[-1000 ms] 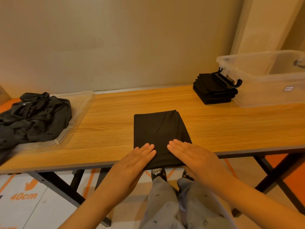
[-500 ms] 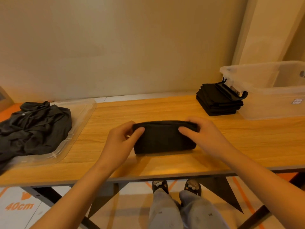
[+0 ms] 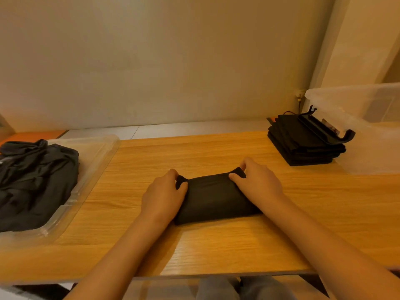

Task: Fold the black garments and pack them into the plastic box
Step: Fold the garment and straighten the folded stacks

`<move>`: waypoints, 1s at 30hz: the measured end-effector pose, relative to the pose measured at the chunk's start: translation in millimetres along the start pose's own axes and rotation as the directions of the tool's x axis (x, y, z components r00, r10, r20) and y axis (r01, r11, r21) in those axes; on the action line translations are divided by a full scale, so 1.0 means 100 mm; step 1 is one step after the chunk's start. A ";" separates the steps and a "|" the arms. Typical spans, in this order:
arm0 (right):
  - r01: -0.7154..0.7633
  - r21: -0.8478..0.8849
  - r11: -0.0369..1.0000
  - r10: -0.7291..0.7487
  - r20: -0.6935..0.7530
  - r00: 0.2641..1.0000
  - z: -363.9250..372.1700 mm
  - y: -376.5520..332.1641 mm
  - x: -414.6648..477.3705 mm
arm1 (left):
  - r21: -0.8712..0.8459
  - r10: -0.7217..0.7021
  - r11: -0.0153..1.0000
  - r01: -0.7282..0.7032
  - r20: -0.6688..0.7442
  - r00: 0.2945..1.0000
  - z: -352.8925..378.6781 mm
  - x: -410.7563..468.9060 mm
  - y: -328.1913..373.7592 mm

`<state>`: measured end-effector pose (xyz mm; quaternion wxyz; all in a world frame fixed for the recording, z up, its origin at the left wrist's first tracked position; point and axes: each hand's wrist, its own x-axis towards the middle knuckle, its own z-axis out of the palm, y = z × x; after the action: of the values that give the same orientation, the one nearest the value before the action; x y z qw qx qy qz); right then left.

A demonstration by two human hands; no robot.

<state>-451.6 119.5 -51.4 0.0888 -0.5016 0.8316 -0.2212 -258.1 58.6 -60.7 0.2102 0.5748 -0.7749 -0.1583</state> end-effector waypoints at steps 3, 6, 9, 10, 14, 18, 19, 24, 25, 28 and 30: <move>0.102 -0.120 0.988 -0.118 -0.137 0.984 0.06 0.03 -0.08 | 0.205 0.108 0.975 -0.091 -0.077 0.991 0.04 -0.08 0.02; 0.283 -0.164 0.945 -0.311 -0.186 0.932 0.06 0.06 -0.08 | 0.241 0.286 0.936 -0.256 -0.099 0.953 0.03 -0.08 -0.02; 0.389 -0.254 0.885 -0.423 -0.092 0.902 0.06 0.04 -0.05 | 0.179 0.428 0.888 -0.424 0.016 0.903 0.03 -0.02 -0.07; 0.397 -0.280 0.874 -0.428 -0.059 0.902 0.06 0.04 -0.04 | 0.184 0.432 0.882 -0.433 0.051 0.901 0.02 -0.01 -0.07; 0.357 -0.328 0.875 -0.375 0.009 0.927 0.00 0.01 -0.05 | 0.262 0.422 0.859 -0.440 0.125 0.898 -0.06 -0.01 0.00; 0.391 -0.335 0.857 -0.430 -0.046 0.902 -0.10 -0.17 -0.21 | 0.311 0.473 0.833 -0.457 0.026 0.881 -0.16 -0.12 0.23; 0.438 -0.323 0.839 -0.475 -0.042 0.879 -0.09 -0.23 -0.27 | 0.328 0.495 0.817 -0.475 0.025 0.869 -0.15 -0.17 0.30; 0.482 -0.242 0.842 -0.446 0.190 0.875 0.09 -0.16 -0.39 | 0.236 0.373 0.872 -0.428 0.245 0.895 0.10 -0.31 0.26; 0.463 -0.239 0.853 -0.423 0.201 0.883 0.12 -0.12 -0.39 | 0.206 0.364 0.887 -0.414 0.243 0.899 0.13 -0.31 0.22; 0.409 -0.208 0.888 -0.375 0.184 0.908 0.17 -0.03 -0.38 | 0.168 0.371 0.897 -0.408 0.215 0.904 0.17 -0.31 0.15; 0.351 -0.163 0.922 -0.327 0.155 0.932 0.17 0.04 -0.38 | 0.173 0.356 0.903 -0.394 0.214 0.910 0.15 -0.32 0.12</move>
<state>-430.0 149.5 -71.1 0.0533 -0.6571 0.7419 -0.1219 -267.4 92.2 -72.4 0.1046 0.4172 -0.8991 -0.0816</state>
